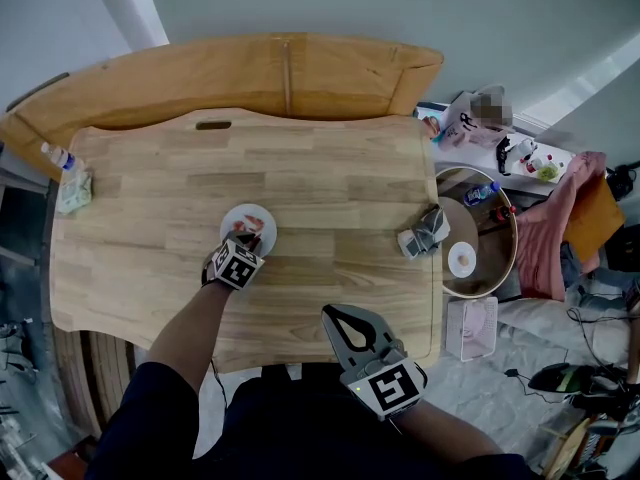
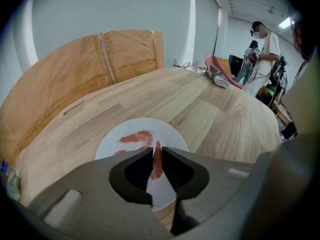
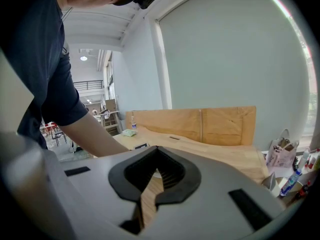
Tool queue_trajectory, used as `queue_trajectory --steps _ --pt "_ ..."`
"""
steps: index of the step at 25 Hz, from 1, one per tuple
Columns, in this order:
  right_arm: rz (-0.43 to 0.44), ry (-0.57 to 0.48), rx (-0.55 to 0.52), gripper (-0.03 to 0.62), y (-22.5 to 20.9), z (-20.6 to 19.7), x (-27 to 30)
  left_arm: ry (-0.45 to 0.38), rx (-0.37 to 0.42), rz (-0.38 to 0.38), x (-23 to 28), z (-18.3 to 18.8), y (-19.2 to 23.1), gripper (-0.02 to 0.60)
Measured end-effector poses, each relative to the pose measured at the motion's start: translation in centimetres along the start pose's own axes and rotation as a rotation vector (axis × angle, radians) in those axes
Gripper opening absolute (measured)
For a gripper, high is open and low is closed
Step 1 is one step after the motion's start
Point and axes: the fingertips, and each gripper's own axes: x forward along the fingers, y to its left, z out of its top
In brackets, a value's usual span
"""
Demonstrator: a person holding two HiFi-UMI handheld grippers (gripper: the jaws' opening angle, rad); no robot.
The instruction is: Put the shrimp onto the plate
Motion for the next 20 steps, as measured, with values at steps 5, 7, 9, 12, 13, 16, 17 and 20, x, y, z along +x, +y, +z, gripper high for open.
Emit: queue_trajectory --steps 5,7,9,12,13,16,17,20 --pt "0.005 -0.001 -0.005 0.009 -0.1 -0.1 -0.1 0.017 -0.003 0.006 0.5 -0.4 0.0 0.060" --pt "0.007 0.001 -0.009 0.009 0.0 -0.1 -0.1 0.019 -0.004 0.007 0.6 -0.4 0.0 0.060" --pt "0.008 0.003 -0.016 0.009 0.0 0.0 -0.2 0.020 -0.009 0.006 0.8 -0.3 0.1 0.060" --pt "0.003 0.003 -0.024 0.009 0.1 0.1 -0.5 0.009 -0.016 0.000 0.5 0.0 0.1 0.081" --pt "0.000 0.003 -0.024 0.009 0.1 0.1 -0.6 -0.001 -0.017 -0.001 0.3 0.2 0.0 0.089" --pt "-0.004 -0.008 -0.016 0.009 0.2 0.3 -0.9 -0.037 -0.016 -0.005 -0.7 1.0 -0.2 0.101" --pt "-0.004 -0.013 -0.013 0.009 0.3 0.4 -1.0 -0.053 -0.016 -0.006 -1.2 1.3 -0.3 0.104" --pt "0.004 -0.029 -0.018 0.009 0.9 1.0 -1.1 -0.118 -0.016 -0.003 -3.7 2.5 -0.7 0.106"
